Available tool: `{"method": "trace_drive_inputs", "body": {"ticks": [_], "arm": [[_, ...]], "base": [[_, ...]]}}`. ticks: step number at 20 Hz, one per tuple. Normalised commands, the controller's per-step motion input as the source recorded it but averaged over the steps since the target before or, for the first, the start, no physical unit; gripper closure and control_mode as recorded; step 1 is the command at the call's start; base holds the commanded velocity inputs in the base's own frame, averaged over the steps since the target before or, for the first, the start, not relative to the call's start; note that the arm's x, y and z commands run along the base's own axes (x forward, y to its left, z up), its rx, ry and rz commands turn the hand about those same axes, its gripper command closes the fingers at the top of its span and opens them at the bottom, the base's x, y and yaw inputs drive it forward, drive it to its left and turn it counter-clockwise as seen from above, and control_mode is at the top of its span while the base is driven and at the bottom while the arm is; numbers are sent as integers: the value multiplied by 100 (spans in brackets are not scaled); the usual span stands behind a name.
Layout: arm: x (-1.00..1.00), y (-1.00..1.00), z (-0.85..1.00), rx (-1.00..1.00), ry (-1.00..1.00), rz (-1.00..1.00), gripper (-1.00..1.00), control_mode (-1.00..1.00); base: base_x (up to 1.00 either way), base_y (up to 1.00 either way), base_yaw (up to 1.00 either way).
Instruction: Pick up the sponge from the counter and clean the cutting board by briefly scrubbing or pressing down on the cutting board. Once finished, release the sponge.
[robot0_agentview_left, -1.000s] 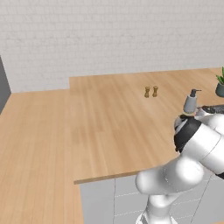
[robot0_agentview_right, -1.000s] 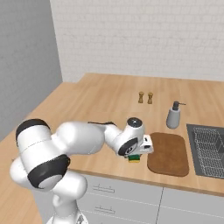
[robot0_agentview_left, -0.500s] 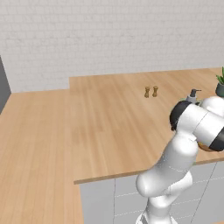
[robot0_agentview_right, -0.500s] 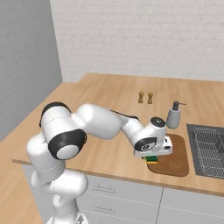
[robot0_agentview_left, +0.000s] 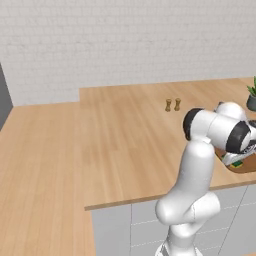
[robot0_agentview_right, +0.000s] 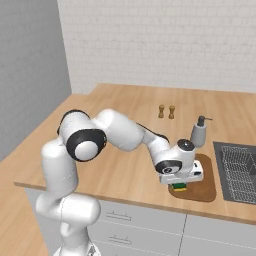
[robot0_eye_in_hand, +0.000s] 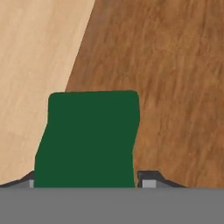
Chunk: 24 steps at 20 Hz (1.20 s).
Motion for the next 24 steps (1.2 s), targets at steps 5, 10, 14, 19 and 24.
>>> {"method": "trace_drive_inputs", "body": {"ticks": [5,10,14,19,24], "arm": [[24,-28,-40,1,0,0,100,-100],[41,-8,-14,1,0,0,100,-100],[49,6,-7,0,0,0,100,-100],[44,49,-26,-1,0,3,100,-100],[39,52,-23,-2,0,2,100,-100]], "base": [[0,0,0],[0,0,0],[0,0,0],[0,0,0],[0,0,0]]}}
